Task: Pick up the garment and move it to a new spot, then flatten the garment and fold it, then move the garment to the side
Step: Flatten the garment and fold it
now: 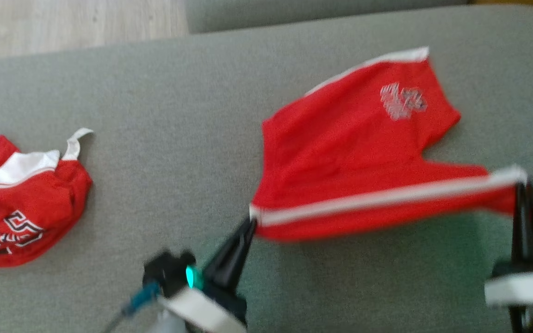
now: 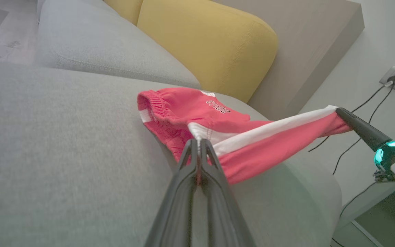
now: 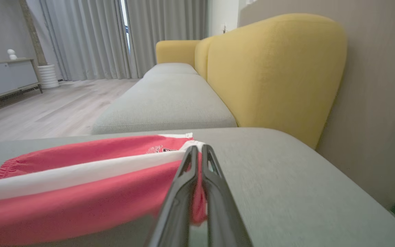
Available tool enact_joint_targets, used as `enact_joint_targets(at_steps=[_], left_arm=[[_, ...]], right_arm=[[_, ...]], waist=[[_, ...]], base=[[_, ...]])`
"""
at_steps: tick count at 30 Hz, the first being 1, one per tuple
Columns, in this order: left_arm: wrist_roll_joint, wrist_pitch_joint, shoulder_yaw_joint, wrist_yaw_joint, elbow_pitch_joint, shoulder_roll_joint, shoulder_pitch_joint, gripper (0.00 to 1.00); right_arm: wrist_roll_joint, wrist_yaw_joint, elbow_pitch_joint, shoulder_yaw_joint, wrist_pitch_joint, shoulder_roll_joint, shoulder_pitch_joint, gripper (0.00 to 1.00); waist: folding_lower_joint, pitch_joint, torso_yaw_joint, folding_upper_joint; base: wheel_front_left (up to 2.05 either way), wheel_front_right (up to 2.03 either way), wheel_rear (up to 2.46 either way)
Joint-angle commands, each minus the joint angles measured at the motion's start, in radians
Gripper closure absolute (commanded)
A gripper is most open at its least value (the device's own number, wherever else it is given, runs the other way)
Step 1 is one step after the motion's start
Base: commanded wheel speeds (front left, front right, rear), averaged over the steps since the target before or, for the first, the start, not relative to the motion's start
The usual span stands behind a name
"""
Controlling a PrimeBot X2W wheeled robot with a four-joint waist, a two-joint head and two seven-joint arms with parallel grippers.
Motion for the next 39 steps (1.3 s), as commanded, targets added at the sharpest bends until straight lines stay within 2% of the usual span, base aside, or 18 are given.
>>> enact_joint_targets(at_steps=[1,4,7,13,15,21,24,30,34,35,36,37,38,39], left_arm=[[0.023,-0.005,0.042,0.021,-0.051,0.015,0.013,1.0],[0.039,-0.005,0.042,0.055,-0.089,0.008,0.092,1.0],[0.037,-0.005,0.042,0.066,-0.115,-0.003,0.115,1.0],[0.029,0.002,0.066,0.097,-0.103,-0.078,0.024,1.0],[0.014,0.037,0.067,0.084,-0.052,-0.121,-0.066,1.0],[-0.013,0.055,0.068,0.062,0.076,-0.179,-0.278,1.0],[-0.031,0.048,0.062,0.065,0.142,-0.189,-0.373,1.0],[-0.094,0.032,0.014,0.105,0.245,-0.192,-0.511,1.0],[-0.111,0.014,-0.042,0.102,0.305,-0.192,-0.567,1.0],[-0.116,0.009,-0.048,0.104,0.318,-0.192,-0.576,0.99],[-0.121,0.005,-0.055,0.104,0.327,-0.192,-0.583,0.89],[-0.125,0.001,-0.062,0.102,0.334,-0.192,-0.588,0.65],[-0.124,-0.001,-0.069,0.099,0.337,-0.192,-0.593,0.29],[-0.117,-0.003,-0.072,0.1,0.335,-0.192,-0.596,0.0]], right_arm=[[-0.002,-0.001,-0.062,0.006,0.011,-0.006,0.022,1.0],[-0.01,-0.001,-0.12,-0.002,0.032,0.012,0.09,1.0],[-0.013,-0.001,-0.141,-0.009,0.037,0.02,0.1,1.0],[-0.037,-0.001,-0.128,-0.027,0.054,0.017,0.009,1.0],[-0.04,-0.001,-0.071,-0.033,0.054,-0.004,-0.084,1.0],[-0.057,-0.001,0.109,-0.041,0.037,-0.061,-0.285,1.0],[-0.053,-0.001,0.2,-0.027,0.03,-0.092,-0.391,1.0],[-0.046,-0.001,0.399,0.028,0.016,-0.135,-0.594,1.0],[-0.032,-0.001,0.541,0.071,-0.006,-0.137,-0.699,1.0],[-0.026,-0.001,0.571,0.079,-0.013,-0.136,-0.718,0.79],[-0.024,-0.001,0.598,0.082,-0.021,-0.136,-0.734,0.04],[-0.025,-0.001,0.616,0.082,-0.031,-0.135,-0.747,0.0],[-0.022,-0.001,0.63,0.086,-0.039,-0.132,-0.755,0.0],[-0.019,-0.001,0.64,0.092,-0.045,-0.129,-0.757,0.0]], waist=[[0.0004,-0.032,0.002,0.0],[0.0004,-0.054,0.0,0.0],[0.0004,-0.061,0.001,0.0],[0.0004,-0.033,0.016,0.0],[0.0004,0.011,0.028,0.0],[0.0004,0.108,0.068,0.0],[0.0004,0.149,0.078,0.0],[0.0004,0.205,0.089,0.0],[0.0004,0.222,0.095,0.0],[0.0004,0.224,0.097,0.0],[0.0004,0.226,0.099,0.0],[0.0004,0.226,0.101,0.0],[0.0004,0.226,0.104,0.0],[0.0004,0.225,0.106,0.0]], base=[[0.0,0.0,0.0],[0.0,0.0,0.0],[0.0,0.0,0.0],[0.0,0.0,0.0],[0.0,0.0,0.0],[0.0,0.0,0.0],[0.0,0.0,0.0],[0.0,0.0,0.0],[0.0,0.0,0.0],[0.0,0.0,0.0],[0.0,0.0,0.0],[0.0,0.0,0.0],[0.0,0.0,0.0],[0.0,0.0,0.0]])
